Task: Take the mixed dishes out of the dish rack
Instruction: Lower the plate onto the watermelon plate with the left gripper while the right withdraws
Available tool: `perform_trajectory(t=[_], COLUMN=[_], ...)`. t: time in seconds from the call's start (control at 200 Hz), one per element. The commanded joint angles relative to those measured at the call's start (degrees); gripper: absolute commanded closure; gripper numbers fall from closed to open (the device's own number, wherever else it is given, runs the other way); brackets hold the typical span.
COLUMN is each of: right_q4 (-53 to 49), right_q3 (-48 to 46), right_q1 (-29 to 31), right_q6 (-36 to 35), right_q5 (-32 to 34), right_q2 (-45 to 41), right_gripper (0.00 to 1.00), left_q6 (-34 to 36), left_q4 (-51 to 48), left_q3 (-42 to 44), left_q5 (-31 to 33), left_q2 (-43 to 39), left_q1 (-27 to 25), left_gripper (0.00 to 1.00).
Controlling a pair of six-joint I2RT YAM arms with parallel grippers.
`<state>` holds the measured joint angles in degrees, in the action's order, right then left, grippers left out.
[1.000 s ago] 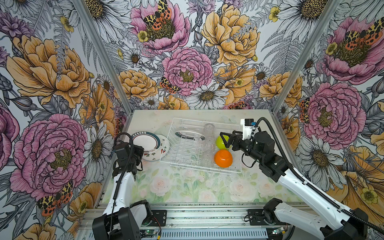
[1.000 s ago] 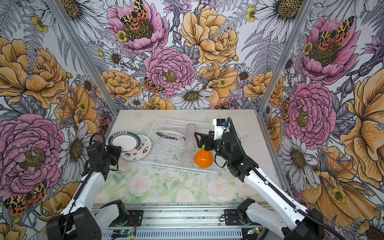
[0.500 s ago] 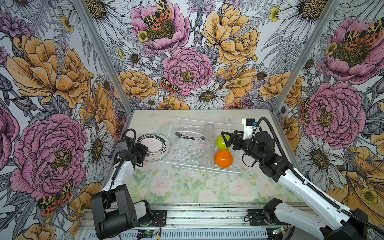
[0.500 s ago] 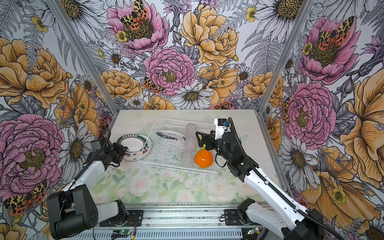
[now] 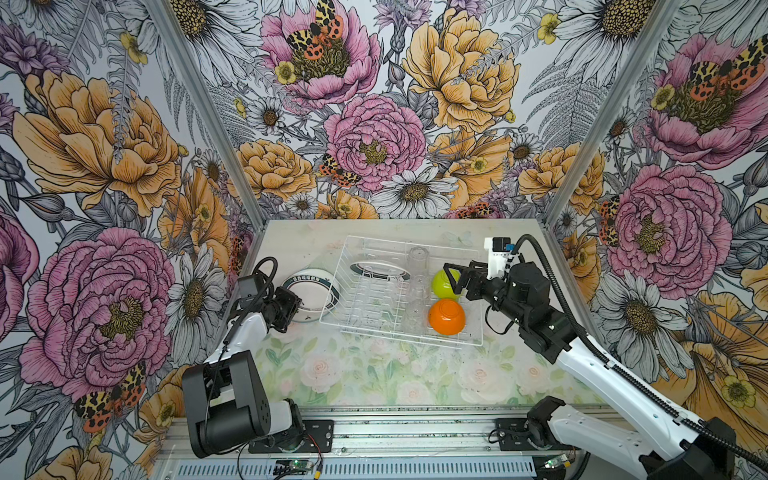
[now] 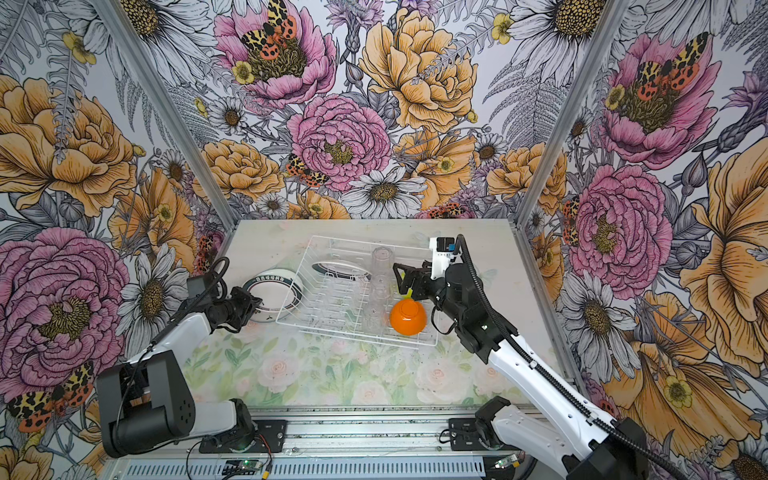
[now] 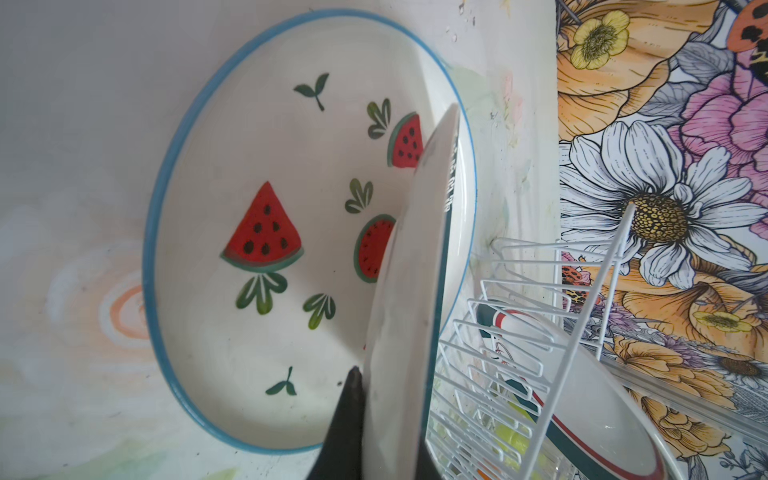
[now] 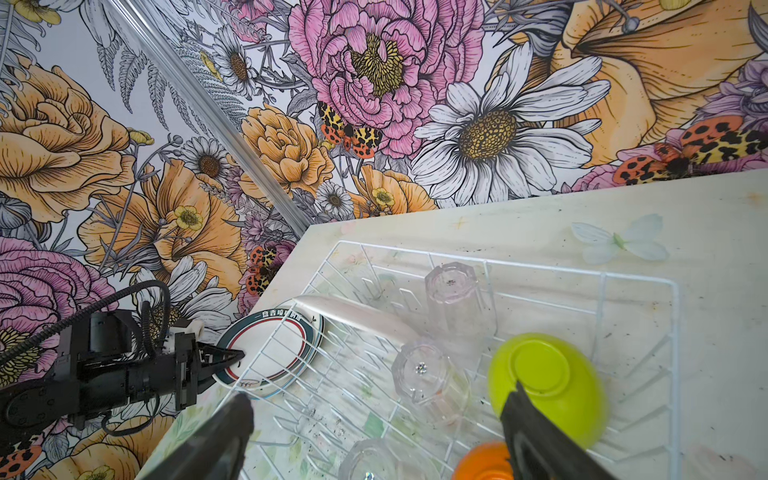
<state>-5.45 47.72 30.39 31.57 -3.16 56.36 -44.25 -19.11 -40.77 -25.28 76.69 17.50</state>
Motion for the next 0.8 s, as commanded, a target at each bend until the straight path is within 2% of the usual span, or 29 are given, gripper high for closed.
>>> perform_trajectory(t=[0.0,0.375,0.696,0.791], right_q4=[0.2,0.2,0.1,0.1], right_q3=[-0.7,-0.5,0.2,0.3], right_q1=[-0.3,-0.8,-0.9,-0.9], right_q6=[-0.8,-0.4,-0.8,-1.1], right_q5=[0.8,0.6,-0.2,-0.4], right_q2=[0.0,1.2,3.7,4.2], right_gripper=[0.06,0.06,0.06,0.06], left_q6=[2.8,4.5,9.1,10.2], left_q4=[-0.6,-3.4,-11.5,-15.1], left_q3=[-3.3,-5.0,-8.5,-10.2], left_q5=[-2.6,-4.2,-0.7,2.8], left_q2=[1.6,3.8,4.1,4.1], left_q1=[0.5,1.1,2.1,1.9], left_gripper=[0.64,0.02,0.01,0.01])
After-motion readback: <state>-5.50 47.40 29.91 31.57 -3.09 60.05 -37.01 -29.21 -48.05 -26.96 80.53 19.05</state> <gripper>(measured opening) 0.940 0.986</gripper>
